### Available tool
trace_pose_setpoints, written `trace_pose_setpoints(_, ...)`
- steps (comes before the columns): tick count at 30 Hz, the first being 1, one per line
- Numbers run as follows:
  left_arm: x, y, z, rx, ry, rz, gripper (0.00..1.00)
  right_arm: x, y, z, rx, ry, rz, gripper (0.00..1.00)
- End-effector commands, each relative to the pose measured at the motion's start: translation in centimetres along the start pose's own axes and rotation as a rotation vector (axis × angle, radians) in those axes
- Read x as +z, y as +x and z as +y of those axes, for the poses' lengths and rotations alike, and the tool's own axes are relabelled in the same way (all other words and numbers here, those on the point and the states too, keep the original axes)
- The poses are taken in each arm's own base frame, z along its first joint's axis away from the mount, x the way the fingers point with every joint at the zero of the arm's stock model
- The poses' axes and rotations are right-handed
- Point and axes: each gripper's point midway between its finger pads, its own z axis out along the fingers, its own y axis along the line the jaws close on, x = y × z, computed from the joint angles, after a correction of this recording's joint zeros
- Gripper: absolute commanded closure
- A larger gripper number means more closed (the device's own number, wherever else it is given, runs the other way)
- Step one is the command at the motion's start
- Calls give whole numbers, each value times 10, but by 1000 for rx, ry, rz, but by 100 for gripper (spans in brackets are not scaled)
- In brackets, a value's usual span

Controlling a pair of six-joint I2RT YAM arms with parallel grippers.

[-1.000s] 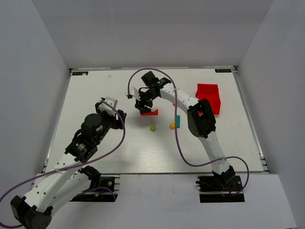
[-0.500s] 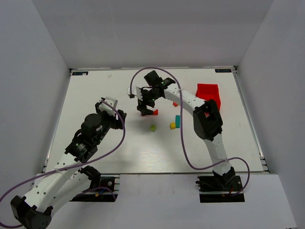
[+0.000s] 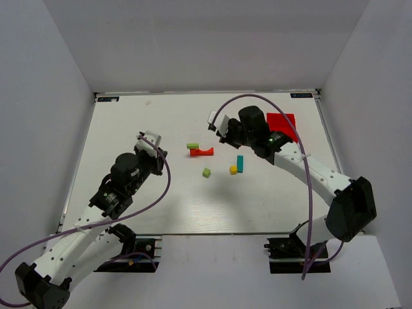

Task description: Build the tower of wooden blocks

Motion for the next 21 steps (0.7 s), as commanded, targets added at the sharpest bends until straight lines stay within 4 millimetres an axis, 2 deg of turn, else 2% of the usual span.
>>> trace_pose_setpoints(1,6,9,-24,18,139,22,84,17,64,23,221,-28,159,100)
trace_pose_setpoints(2,8,7,-27,18,153,26,100,18,68,38,253,-93,164,100)
trace_pose_setpoints(3,12,14,-28,19,153,50,100,20,76,50,289,-133,184,100)
trace_pose_setpoints(4,13,15,-29,20,162,66,100,23,75,60,313,-182,171,97)
trace_pose_setpoints(6,17,22,-28,25,149,126,100,33,79,80,372,-273,179,82)
trace_pose_setpoints(7,16,22,-22,28,120,135,100,34,78,88,384,-313,181,64)
trace_pose_setpoints(8,16,25,-20,30,104,147,100,44,83,91,395,-334,198,60)
trace_pose_setpoints(9,15,27,-17,32,90,156,84,47,84,94,398,-347,203,57)
trace_pose_setpoints(10,16,27,-12,34,59,155,72,50,83,97,395,-359,202,54)
trace_pose_setpoints(11,10,17,-8,31,43,120,60,56,84,99,396,-365,202,47)
trace_pose_setpoints(13,8,17,-4,29,25,97,40,62,83,101,391,-376,195,38)
trace_pose_setpoints(15,5,9,-4,25,25,65,35,66,82,104,410,-397,196,36)
trace_pose_setpoints(19,8,15,-8,27,43,86,34,75,77,116,423,-418,201,36)
trace_pose_setpoints(21,8,15,-8,27,43,86,34,80,77,121,417,-422,210,32)
